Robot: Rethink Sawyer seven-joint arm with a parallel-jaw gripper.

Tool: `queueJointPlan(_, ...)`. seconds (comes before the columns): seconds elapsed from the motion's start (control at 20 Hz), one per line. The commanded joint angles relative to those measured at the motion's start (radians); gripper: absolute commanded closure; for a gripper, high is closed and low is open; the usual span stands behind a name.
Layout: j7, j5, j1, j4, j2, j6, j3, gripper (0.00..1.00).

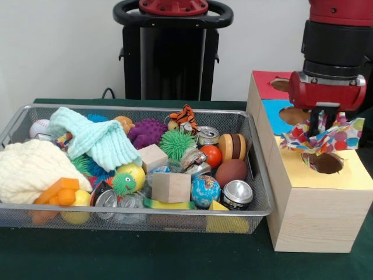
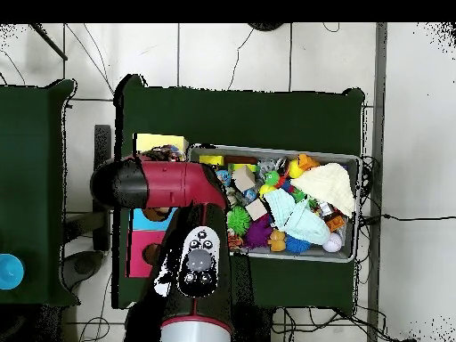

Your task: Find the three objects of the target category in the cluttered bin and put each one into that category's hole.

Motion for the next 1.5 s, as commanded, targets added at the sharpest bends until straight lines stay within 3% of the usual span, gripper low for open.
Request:
queueJointPlan(0.05, 0.204, 0.023, -0.022, -0.008, 0.063, 0.018, 0.000, 1.00)
queueJointPlan(0.8, 0.225, 0.059, 0.001, -0.025, 0.158, -0.040, 0.022, 1.00)
queueJointPlan(1.5, 0.223, 0.103, 0.023, -0.052, 0.160, -0.009, 0.021, 1.00)
